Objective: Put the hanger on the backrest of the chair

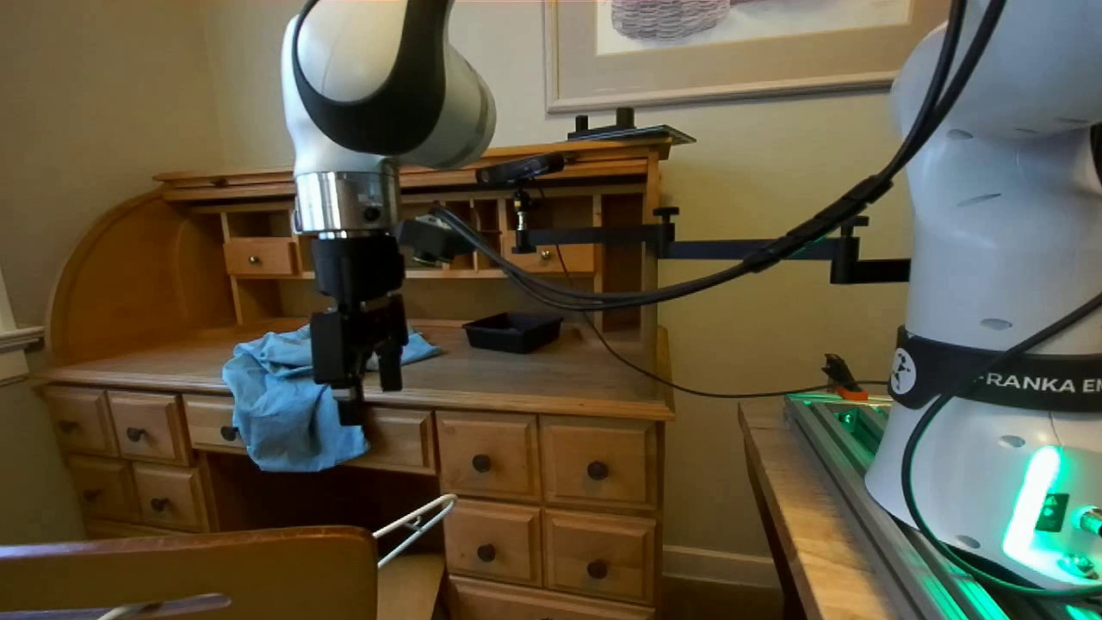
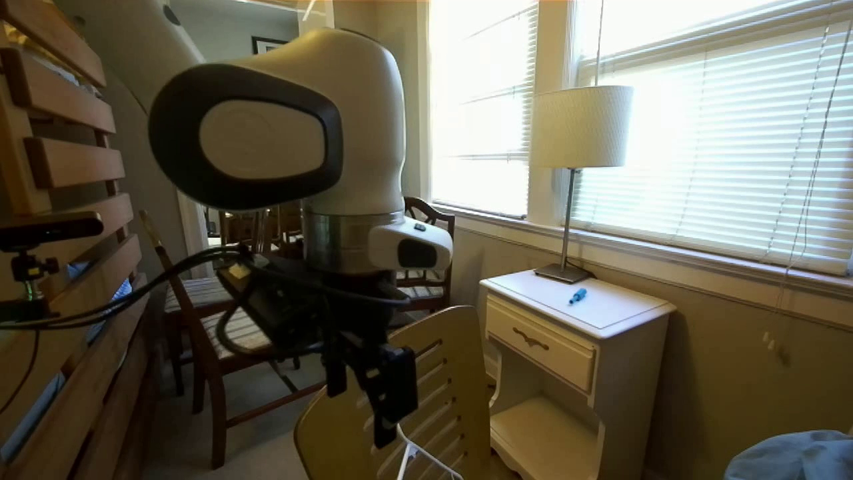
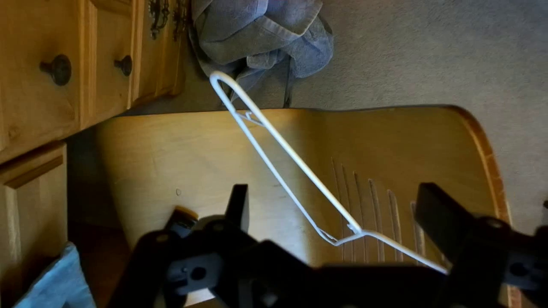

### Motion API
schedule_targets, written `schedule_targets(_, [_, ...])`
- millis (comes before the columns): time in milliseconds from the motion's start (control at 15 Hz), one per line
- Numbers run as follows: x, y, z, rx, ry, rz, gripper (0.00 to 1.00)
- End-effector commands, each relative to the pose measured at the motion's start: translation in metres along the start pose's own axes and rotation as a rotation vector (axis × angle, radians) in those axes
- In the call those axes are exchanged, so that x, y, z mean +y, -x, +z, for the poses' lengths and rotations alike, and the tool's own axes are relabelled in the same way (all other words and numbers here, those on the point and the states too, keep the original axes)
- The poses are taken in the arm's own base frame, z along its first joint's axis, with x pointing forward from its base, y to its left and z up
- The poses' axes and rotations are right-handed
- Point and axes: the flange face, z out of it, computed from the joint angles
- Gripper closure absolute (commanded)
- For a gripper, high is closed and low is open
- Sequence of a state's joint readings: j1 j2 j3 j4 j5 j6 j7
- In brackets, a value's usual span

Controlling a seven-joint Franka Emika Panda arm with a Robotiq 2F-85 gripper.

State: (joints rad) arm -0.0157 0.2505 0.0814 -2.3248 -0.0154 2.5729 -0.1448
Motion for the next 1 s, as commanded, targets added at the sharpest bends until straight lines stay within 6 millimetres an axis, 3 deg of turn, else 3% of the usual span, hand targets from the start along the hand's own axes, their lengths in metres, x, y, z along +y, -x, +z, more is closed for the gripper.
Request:
schedule_targets(0, [-0.004,0.029,-0.012,-0.005,-0.012,0.052,0.00])
schedule_targets(400, [-0.008,0.050,-0.023,0.013,-0.009,0.057,0.00])
schedule_targets(933, [-0.009,0.063,-0.031,0.024,-0.009,0.055,0.00])
